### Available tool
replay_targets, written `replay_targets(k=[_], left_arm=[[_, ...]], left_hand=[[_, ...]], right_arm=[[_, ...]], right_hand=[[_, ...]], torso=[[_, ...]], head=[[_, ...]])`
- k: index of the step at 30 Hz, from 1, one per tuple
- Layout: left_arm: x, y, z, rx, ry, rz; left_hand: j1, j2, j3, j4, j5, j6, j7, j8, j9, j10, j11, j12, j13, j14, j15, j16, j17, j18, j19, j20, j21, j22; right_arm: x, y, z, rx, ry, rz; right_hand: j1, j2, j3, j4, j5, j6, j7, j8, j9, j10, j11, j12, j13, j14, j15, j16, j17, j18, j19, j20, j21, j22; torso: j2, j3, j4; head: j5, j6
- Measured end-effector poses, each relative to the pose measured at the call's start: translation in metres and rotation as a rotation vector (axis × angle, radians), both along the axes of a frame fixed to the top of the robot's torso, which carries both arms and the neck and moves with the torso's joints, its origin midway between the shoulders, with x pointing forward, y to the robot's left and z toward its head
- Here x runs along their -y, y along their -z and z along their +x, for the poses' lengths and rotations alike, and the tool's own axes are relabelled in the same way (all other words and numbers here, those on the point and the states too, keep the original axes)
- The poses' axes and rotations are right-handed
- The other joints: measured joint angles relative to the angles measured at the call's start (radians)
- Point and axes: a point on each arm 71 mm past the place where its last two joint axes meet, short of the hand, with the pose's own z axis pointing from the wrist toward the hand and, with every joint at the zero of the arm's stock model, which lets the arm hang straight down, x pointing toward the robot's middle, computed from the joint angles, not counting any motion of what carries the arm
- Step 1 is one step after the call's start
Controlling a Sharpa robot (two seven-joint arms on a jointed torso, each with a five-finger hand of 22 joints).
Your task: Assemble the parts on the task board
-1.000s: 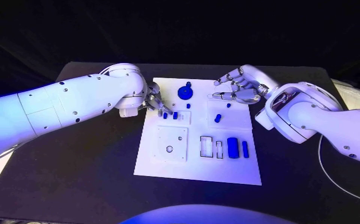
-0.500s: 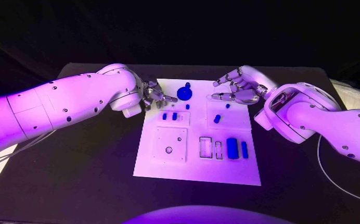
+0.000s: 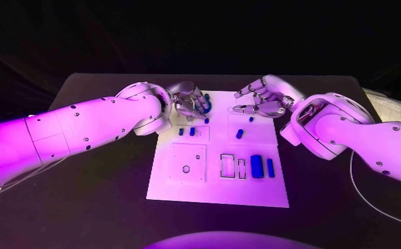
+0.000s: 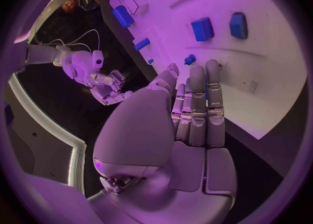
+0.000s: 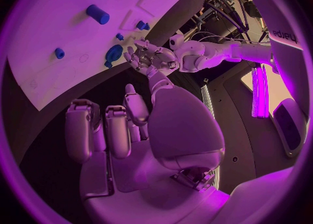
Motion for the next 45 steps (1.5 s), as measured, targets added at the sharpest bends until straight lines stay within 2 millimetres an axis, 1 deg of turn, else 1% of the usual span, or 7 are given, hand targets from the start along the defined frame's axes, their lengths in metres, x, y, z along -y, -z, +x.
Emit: replay_targets(k=[3,6,8,10,14,43,45], left_arm=[[0.008,0.001,-0.001,0.079,0.058,0.035],[0.013,0.003,-0.003,0.130,0.098,0.079],[0.016,0.005,-0.003,0.157,0.121,0.111],[0.019,0.006,-0.004,0.172,0.136,0.135],[0.023,0.008,-0.005,0.191,0.160,0.181],[0.037,0.014,0.002,0.201,0.138,0.349],[0.039,0.014,0.002,0.202,0.139,0.352]], left_hand=[[-0.010,-0.012,0.000,0.000,0.000,0.023,-0.005,-0.027,-0.029,0.005,-0.002,-0.026,-0.038,0.041,-0.001,0.011,-0.003,0.000,0.037,-0.001,0.000,-0.010],[-0.020,-0.022,-0.007,0.006,-0.001,0.053,-0.007,-0.040,-0.047,0.006,-0.003,-0.038,-0.065,0.135,-0.004,0.199,0.153,0.000,0.092,-0.004,0.036,0.002],[-0.020,-0.022,-0.014,0.005,-0.004,0.074,-0.007,-0.055,-0.063,0.015,-0.002,-0.045,-0.082,0.184,-0.006,0.355,0.287,0.000,0.147,-0.008,0.163,0.088],[-0.020,-0.022,-0.014,0.005,-0.004,0.093,-0.011,-0.071,-0.078,0.033,-0.008,-0.045,-0.099,0.224,-0.010,0.500,0.415,-0.029,0.206,-0.012,0.347,0.211],[-0.020,-0.022,-0.014,0.005,-0.004,0.121,-0.011,-0.090,-0.095,0.053,-0.011,-0.054,-0.120,0.230,-0.013,0.611,0.513,-0.040,0.250,-0.015,0.512,0.328],[0.005,0.003,0.124,-0.014,-0.004,0.192,-0.018,-0.135,-0.134,0.111,-0.017,-0.096,-0.180,0.231,-0.014,0.645,0.495,-0.055,0.268,-0.018,0.652,0.442],[-0.001,-0.003,0.137,-0.015,-0.004,0.206,-0.022,-0.135,-0.136,0.139,-0.024,-0.087,-0.177,0.235,-0.018,0.648,0.491,-0.072,0.273,-0.024,0.704,0.476]], right_arm=[[-0.001,0.000,0.000,-0.001,-0.002,0.000],[-0.001,0.000,0.000,-0.001,-0.002,0.000],[-0.001,0.000,0.000,-0.002,-0.003,0.000],[-0.001,0.000,0.000,-0.002,-0.003,0.000],[-0.002,0.000,0.000,-0.003,-0.004,0.000],[-0.002,0.001,0.000,-0.006,-0.009,-0.001],[-0.003,0.001,0.000,-0.006,-0.009,-0.001]], right_hand=[[0.000,0.000,0.000,0.000,0.002,0.000,0.000,0.000,0.000,0.000,0.000,0.000,0.000,0.000,0.000,0.000,0.000,0.000,0.000,0.000,0.000,0.000],[0.000,0.000,0.000,0.000,0.002,0.000,0.000,0.000,0.000,0.000,0.000,0.000,0.000,0.000,0.000,0.000,0.000,0.000,0.000,0.000,0.000,0.000],[0.000,0.000,0.000,0.000,0.002,0.000,0.000,0.000,0.000,0.000,0.000,0.000,0.000,0.000,0.000,0.000,0.000,0.000,0.000,0.000,0.000,0.000],[0.000,0.000,0.000,0.000,0.002,0.000,0.000,0.000,0.000,0.000,0.000,0.000,0.000,0.000,0.000,0.000,0.000,0.000,0.000,0.000,0.000,0.000],[0.000,0.000,0.000,0.000,0.002,0.000,0.000,0.000,0.000,0.000,0.000,0.000,0.000,0.000,0.000,0.000,0.000,0.000,0.000,0.000,0.000,0.000],[0.004,0.004,0.000,0.000,0.006,0.000,0.000,0.000,0.000,0.000,0.000,0.000,0.000,0.000,0.000,0.000,0.000,0.000,0.000,0.000,0.000,0.000],[0.004,0.004,0.000,0.000,0.006,0.000,0.000,0.000,0.000,0.000,0.000,0.000,0.000,0.000,0.000,0.000,0.000,0.000,0.000,0.000,0.000,0.000]], torso=[[0.000,0.0001,-0.0003],[0.001,0.0007,-0.0007],[0.001,0.0007,-0.0008],[0.001,0.0007,-0.0008],[0.001,0.0009,-0.0008],[-0.001,0.0020,0.0004],[-0.001,0.0019,0.0004]], head=[[-0.001,0.002],[-0.002,0.003],[-0.003,0.004],[-0.004,0.004],[-0.005,0.003],[-0.009,-0.003],[-0.009,-0.004]])
